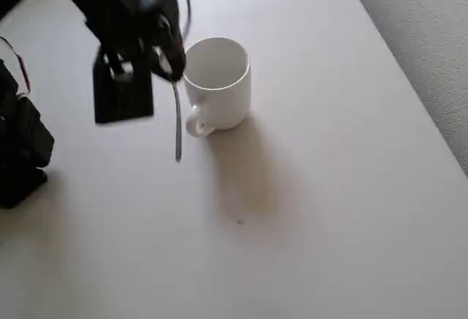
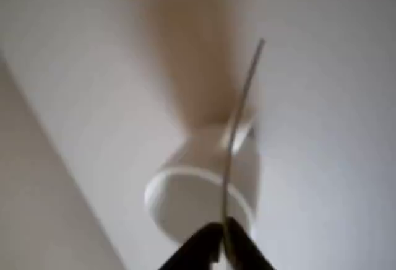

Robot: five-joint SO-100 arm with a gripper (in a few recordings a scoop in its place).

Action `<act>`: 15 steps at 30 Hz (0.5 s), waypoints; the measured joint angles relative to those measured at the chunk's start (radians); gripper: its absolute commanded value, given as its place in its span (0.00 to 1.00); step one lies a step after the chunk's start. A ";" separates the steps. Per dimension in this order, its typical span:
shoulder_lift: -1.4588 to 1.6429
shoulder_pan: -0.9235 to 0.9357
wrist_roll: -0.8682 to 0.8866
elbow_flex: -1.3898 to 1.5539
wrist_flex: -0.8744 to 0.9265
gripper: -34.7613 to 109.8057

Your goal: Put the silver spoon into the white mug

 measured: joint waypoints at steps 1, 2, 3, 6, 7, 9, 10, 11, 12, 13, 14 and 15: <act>0.020 -0.020 0.005 0.000 0.000 0.23; 0.043 -0.043 0.011 0.000 0.000 0.23; 0.064 -0.064 0.015 0.000 0.000 0.23; 0.117 -0.120 0.023 0.000 0.002 0.23; 0.123 -0.123 0.026 0.000 0.002 0.23; 0.126 -0.129 0.026 0.000 0.002 0.23; 0.126 -0.133 0.026 0.000 0.002 0.23; 0.126 -0.144 0.026 0.000 -0.003 0.23; 0.126 -0.150 0.026 0.000 -0.011 0.23; 0.126 -0.156 0.025 0.000 -0.015 0.23; 0.127 -0.161 0.023 0.000 -0.017 0.23; 0.127 -0.161 0.020 0.000 -0.023 0.23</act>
